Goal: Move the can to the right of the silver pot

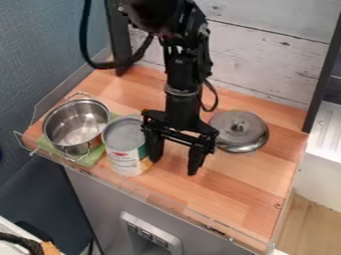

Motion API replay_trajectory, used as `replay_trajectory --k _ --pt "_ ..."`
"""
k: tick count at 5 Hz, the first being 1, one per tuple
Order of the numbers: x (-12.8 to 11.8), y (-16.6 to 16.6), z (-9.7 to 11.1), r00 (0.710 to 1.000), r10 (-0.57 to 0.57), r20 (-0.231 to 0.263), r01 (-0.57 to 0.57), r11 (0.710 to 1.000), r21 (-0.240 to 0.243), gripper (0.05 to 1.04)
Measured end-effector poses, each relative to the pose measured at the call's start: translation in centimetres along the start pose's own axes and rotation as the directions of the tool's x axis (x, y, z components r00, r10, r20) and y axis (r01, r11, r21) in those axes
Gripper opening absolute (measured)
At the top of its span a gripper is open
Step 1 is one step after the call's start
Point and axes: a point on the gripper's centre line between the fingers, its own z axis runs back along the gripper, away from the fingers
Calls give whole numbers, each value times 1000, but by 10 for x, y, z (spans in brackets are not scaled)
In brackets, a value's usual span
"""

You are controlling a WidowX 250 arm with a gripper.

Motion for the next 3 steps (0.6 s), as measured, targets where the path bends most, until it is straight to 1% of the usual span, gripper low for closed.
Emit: replay_trajectory --k 1,2,3 --pt "-4 -17 14 990 -96 105 98 995 -16 999" --pt "-9 -44 44 957 -184 223 187 982 9 999" --pt "-10 -43 49 957 -163 239 160 987 30 999"
